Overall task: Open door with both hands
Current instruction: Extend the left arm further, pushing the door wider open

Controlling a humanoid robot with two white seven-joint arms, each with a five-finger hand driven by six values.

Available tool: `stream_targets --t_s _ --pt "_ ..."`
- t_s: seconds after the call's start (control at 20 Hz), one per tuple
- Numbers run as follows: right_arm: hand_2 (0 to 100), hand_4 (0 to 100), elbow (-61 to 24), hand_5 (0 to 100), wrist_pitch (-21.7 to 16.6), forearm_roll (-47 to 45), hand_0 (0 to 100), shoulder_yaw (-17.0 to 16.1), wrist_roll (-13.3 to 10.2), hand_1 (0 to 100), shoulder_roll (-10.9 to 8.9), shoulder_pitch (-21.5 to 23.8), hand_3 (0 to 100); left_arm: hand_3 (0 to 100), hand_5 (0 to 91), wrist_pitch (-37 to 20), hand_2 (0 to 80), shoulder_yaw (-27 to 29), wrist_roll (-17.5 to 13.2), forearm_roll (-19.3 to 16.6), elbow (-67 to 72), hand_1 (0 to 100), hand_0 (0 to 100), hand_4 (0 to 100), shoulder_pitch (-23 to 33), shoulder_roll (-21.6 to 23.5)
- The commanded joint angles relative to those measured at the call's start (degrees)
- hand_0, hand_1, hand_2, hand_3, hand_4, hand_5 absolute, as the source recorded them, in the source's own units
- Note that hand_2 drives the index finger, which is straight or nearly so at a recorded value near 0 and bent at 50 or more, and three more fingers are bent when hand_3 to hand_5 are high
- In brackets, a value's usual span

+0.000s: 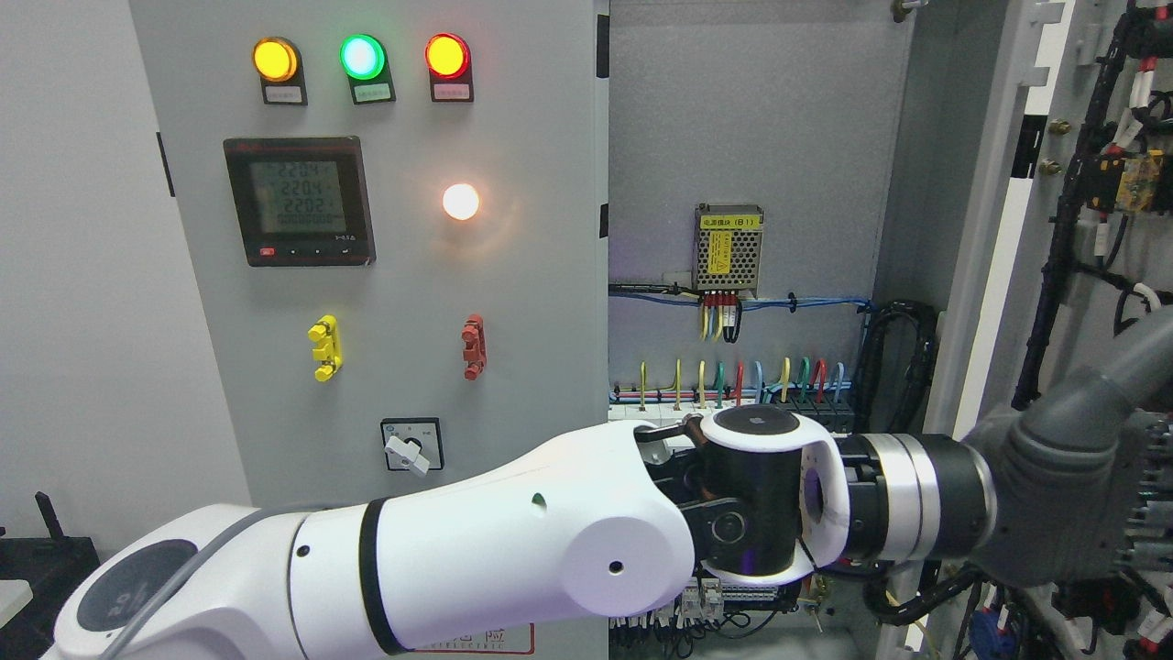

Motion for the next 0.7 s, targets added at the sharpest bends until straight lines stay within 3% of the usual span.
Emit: stream_targets --t_s 0.0,0.45,0.55,0.65 --pt "0 0 0.0 0 0.0 0.0 11 0.0 0.0 0 0.00 0.0 0 0 0.0 0.1 0.0 0.2 -0.5 1.3 -4.5 0 0 3 -0.1 9.6" --pt "0 0 0.0 0 0.0 0.0 11 0.0 0.0 0 0.00 0.0 0 0 0.0 1.8 0.0 0.2 -0.5 0.0 -12.5 0 0 3 4.3 20.7" --pt "0 0 0.0 0 0.0 0.0 11 0.0 0.0 0 0.00 0.0 0 0 0.0 2.3 0.0 0.3 -0.9 -3.2 -12.8 0 0 3 7.3 22.5" --pt "0 0 0.0 0 0.0 0.0 11 0.0 0.0 0 0.00 0.0 0 0 0.0 3.7 0.0 1.8 -3.5 -6.5 -13.3 0 0 3 10.7 24.3"
